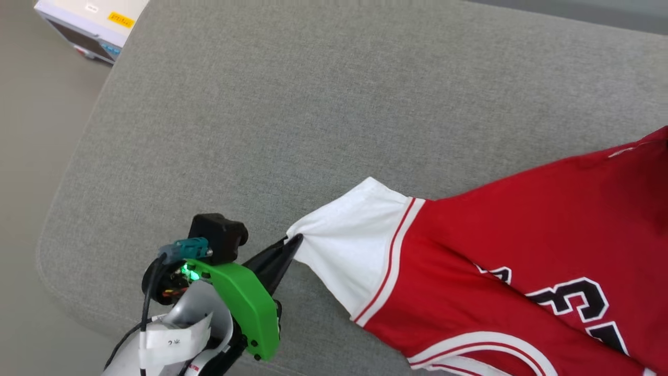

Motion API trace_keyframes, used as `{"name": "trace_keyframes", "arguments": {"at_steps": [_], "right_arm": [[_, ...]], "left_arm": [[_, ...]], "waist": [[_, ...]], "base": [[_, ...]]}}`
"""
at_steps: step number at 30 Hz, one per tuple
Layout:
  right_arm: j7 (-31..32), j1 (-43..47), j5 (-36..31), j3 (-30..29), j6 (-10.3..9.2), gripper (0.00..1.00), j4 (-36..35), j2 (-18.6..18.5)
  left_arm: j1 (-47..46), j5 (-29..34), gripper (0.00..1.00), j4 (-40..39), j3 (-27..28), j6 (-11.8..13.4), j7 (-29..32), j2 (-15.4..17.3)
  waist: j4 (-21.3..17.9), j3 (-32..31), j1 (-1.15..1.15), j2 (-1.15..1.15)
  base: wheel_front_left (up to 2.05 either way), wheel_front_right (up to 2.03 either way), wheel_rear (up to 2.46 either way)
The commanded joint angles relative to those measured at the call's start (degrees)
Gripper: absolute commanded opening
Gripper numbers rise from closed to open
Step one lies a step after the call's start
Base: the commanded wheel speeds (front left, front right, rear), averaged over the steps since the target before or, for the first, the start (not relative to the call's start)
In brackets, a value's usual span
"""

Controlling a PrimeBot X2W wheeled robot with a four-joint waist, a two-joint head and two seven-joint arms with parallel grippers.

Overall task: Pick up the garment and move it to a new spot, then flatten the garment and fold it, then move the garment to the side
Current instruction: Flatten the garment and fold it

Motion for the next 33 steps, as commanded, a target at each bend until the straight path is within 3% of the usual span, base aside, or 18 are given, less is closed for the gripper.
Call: {"name": "trace_keyframes", "arguments": {"at_steps": [1,12,22,33], "right_arm": [[-1.1,0.7,0.7,0.0,-0.03,0.0,-0.9,-0.7],[-5.0,2.2,4.7,-1.4,-0.03,0.0,-10.1,-3.5],[-13.2,0.4,7.4,-3.5,-0.03,0.0,-18.9,-5.8],[-18.1,-1.5,6.8,-7.4,-0.03,0.0,-23.3,-4.6]], "left_arm": [[-0.7,-0.2,0.0,-0.5,0.9,0.6,-0.5,0.8],[-3.5,0.0,0.0,-5.6,6.3,3.0,-0.8,3.8],[-14.5,6.4,0.0,-13.0,13.1,6.9,-2.9,6.2],[-25.0,11.1,0.0,-14.5,16.5,6.2,-2.8,10.4]], "waist": [[-3.4,-3.9,0.0,0.0],[-9.6,-9.6,0.0,0.0],[-15.0,-13.0,0.0,0.0],[-17.3,-9.4,0.0,0.0]], "base": [[0.0,0.0,0.0],[0.0,0.0,0.0],[0.0,0.0,0.0],[0.0,0.0,0.0]]}}
